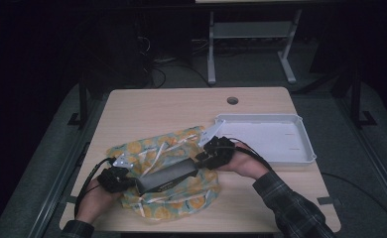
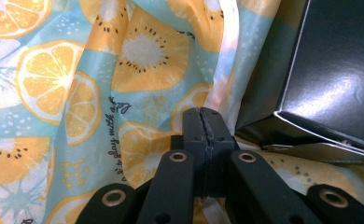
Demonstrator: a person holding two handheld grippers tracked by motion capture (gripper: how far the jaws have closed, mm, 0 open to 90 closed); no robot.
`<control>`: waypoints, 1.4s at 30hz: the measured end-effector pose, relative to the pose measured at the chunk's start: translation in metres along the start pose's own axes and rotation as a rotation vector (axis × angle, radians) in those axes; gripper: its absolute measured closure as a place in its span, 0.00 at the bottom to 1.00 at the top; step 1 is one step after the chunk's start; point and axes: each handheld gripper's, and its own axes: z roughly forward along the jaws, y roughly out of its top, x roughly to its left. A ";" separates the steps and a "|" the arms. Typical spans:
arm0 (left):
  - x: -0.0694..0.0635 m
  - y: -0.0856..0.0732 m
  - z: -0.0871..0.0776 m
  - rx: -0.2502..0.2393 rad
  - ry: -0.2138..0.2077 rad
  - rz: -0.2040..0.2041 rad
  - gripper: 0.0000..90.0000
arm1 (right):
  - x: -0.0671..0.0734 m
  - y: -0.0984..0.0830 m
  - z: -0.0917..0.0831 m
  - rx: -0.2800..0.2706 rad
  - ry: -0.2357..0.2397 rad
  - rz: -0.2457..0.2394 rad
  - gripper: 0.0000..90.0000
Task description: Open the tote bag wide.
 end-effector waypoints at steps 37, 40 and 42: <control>0.000 0.003 0.001 0.009 0.028 0.007 1.00 | -0.017 -0.012 0.069 0.199 -0.113 0.029 1.00; 0.003 0.005 0.002 0.009 0.027 0.004 1.00 | -0.016 -0.012 0.068 0.204 -0.111 0.023 1.00; 0.006 0.006 0.003 0.011 0.025 0.000 1.00 | -0.015 -0.013 0.067 0.203 -0.103 0.029 1.00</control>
